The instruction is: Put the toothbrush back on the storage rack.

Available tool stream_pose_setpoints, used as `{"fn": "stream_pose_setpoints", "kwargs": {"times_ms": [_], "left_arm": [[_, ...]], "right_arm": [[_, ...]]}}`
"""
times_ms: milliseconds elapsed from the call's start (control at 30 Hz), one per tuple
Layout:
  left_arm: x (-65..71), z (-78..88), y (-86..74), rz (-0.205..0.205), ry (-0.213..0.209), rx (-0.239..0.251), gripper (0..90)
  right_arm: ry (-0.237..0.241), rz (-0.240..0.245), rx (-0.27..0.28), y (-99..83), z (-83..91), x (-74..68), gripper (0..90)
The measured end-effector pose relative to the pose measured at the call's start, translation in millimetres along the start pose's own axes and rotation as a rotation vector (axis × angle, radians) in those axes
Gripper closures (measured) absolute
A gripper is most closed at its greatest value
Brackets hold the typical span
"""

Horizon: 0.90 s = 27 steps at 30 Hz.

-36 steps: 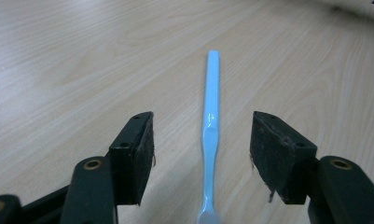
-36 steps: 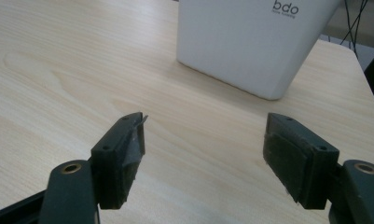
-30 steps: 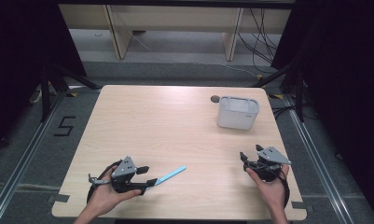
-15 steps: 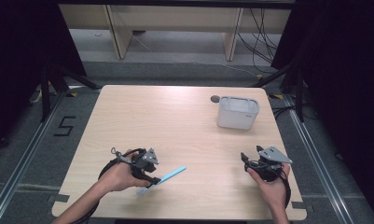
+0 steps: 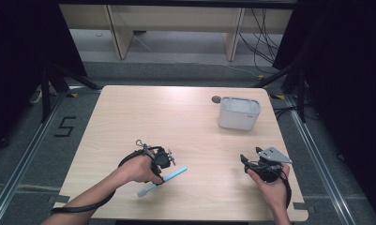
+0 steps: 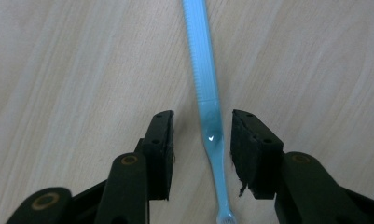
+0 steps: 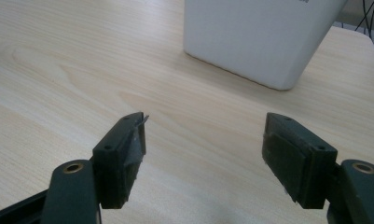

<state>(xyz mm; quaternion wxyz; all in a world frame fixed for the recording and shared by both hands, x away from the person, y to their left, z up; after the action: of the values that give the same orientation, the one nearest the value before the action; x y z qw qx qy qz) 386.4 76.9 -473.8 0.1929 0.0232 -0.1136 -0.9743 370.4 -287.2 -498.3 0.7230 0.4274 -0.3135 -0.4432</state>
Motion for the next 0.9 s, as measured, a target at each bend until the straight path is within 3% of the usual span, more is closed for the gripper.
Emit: {"fn": "stream_pose_setpoints", "kwargs": {"times_ms": [500,567,600,667,700,833,867,900], "left_arm": [[1.0,-11.5,8.4,-0.064,-0.034,-0.027,68.5],[0.8,-11.6,9.0,-0.073,-0.034,-0.032,69.4],[0.8,-11.7,9.2,-0.073,-0.036,-0.034,69.4],[0.5,-12.6,9.3,-0.077,-0.04,-0.035,70.0],[0.5,-13.1,9.3,-0.077,-0.041,-0.038,70.5],[0.6,-15.4,9.0,-0.08,-0.05,-0.046,71.3],[0.7,-15.7,8.9,-0.081,-0.05,-0.045,71.5],[0.8,-15.9,9.0,-0.083,-0.049,-0.044,71.6]], "right_arm": [[0.006,-0.008,-0.005,0.3,-0.5,-1.0,31.1],[0.005,-0.061,-0.029,-0.3,0.7,-5.3,31.1],[0.005,-0.061,-0.029,-0.3,0.7,-5.3,31.1],[0.005,0.001,-0.006,0.3,-1.2,-1.3,31.1],[0.011,-0.041,-0.021,0.1,-0.5,-4.8,31.1],[0.011,-0.04,-0.022,-0.1,-0.5,-4.8,31.1],[0.005,0.002,-0.008,0.2,-1.2,-1.4,31.2],[0.003,0.001,-0.006,0.2,-1.3,-1.2,31.2]]}}
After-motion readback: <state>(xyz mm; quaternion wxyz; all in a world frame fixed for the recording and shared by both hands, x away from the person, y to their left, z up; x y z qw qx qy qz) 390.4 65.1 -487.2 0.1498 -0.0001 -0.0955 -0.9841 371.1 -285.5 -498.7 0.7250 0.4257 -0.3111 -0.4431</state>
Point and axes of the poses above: each handheld gripper's, and its own axes: z roughly backward along the jaws, y roughly out of its top, x roughly to its right, the point moved 1 cm from there along -z, roughly forward along the jaws, and after that the axes turned 3 degrees about x, right-handed, at the moved point
